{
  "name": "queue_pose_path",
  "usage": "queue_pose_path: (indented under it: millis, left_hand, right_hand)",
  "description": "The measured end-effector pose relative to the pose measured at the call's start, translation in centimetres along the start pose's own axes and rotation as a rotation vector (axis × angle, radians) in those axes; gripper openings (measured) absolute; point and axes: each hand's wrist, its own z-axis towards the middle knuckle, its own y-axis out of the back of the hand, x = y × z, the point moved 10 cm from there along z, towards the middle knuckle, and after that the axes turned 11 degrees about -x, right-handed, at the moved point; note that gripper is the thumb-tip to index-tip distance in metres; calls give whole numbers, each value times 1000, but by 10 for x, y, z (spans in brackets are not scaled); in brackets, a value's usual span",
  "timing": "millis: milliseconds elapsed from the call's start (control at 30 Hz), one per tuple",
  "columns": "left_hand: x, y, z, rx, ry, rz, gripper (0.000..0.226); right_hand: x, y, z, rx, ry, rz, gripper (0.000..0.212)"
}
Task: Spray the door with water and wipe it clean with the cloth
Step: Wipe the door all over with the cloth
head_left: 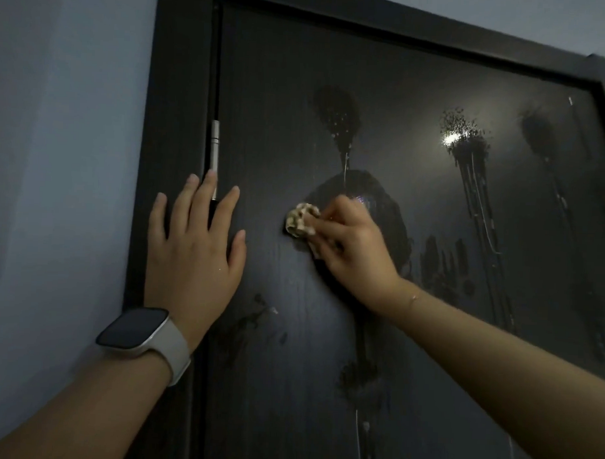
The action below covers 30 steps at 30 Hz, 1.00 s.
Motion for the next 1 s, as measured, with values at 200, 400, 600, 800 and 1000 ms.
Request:
queue_pose_path:
  millis: [200, 400, 600, 800, 1000]
  left_hand:
    - [3, 0, 1, -27, 17, -28, 59]
    - [1, -2, 0, -16, 1, 5, 60]
    - [4, -2, -1, -38, 2, -11, 61]
    - [2, -2, -1, -30, 13, -7, 61]
    - [2, -2, 7, 20, 8, 17, 65]
  right_hand:
    - [-111, 38, 64, -259, -387, -251, 16]
    - [-10, -15, 52, -100, -63, -38, 13]
    - [-127, 29, 91, -263, -363, -260, 21]
    - [-70, -5, 94, -326, -329, -123, 12]
    - [-41, -22, 104, -160, -80, -70, 14]
